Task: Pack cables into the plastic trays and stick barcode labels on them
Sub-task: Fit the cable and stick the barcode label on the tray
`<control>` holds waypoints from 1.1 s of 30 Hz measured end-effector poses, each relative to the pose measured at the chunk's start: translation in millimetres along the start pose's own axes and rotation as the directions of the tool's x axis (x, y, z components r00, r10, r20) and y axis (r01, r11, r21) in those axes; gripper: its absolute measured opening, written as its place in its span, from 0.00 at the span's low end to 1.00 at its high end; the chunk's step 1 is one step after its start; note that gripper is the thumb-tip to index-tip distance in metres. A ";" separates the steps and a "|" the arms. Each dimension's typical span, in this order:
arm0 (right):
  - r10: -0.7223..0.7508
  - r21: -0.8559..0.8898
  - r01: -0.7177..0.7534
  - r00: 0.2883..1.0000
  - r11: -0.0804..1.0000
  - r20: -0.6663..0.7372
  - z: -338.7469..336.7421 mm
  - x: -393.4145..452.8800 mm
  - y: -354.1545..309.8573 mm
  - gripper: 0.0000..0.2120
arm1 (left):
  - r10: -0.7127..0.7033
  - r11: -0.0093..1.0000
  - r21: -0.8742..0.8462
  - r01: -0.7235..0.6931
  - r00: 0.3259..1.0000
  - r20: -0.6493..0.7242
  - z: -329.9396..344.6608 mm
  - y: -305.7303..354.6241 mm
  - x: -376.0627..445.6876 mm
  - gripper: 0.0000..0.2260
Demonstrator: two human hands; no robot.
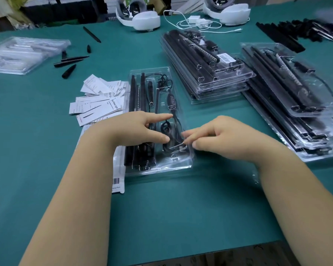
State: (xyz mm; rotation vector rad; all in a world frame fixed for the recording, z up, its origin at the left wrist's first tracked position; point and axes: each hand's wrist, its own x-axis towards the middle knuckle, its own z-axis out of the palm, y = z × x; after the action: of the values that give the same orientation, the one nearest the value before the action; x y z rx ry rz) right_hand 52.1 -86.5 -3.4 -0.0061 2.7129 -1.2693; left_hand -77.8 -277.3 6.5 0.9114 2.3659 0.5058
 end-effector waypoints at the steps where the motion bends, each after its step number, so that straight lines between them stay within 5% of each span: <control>1: -0.007 -0.019 0.006 0.998 1.000 -0.066 1.0 1.7 0.8 0.10 | 0.005 1.000 0.016 -0.005 1.000 -0.008 1.4 0.5 0.3 0.29; 5: -0.071 -0.264 0.018 0.979 0.964 -0.194 8.0 8.2 0.4 0.04 | 0.014 0.999 0.051 -0.011 0.998 -0.057 5.5 2.2 1.1 0.31; 8: -0.048 -0.283 -0.014 0.977 0.959 -0.209 8.1 9.1 1.6 0.07 | 0.012 0.998 0.064 -0.007 0.998 -0.067 6.3 2.3 1.1 0.31; 15: 0.038 -0.273 -0.008 0.994 0.962 0.106 -6.9 0.0 2.7 0.17 | -0.008 0.997 0.070 0.011 0.999 -0.041 7.3 5.3 -2.0 0.35; 19: 0.108 -0.013 -0.113 0.972 0.994 -0.209 2.8 10.4 3.4 0.12 | -0.010 0.994 0.110 0.022 0.994 -0.109 12.1 13.4 2.7 0.38; 21: 0.169 0.079 -0.154 0.951 0.985 -0.257 5.1 10.4 5.9 0.09 | 0.010 0.991 0.131 0.011 0.987 -0.159 15.9 16.1 6.4 0.39; 28: 0.129 -0.350 -0.141 0.990 0.926 -0.057 6.3 11.2 13.7 0.21 | 0.038 0.987 0.162 -0.003 0.976 -0.214 17.5 13.3 10.1 0.41; 33: 0.090 -0.483 -0.119 0.992 0.868 -0.083 7.2 8.3 14.0 0.23 | 0.047 0.996 0.085 -0.032 0.982 -0.181 14.1 6.2 10.2 0.41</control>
State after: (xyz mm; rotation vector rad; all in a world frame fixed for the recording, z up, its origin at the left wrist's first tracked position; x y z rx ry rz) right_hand 45.7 -83.6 -19.7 0.1227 2.9578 -0.5338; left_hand -72.5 -263.7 -5.0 0.9881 2.5542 0.5324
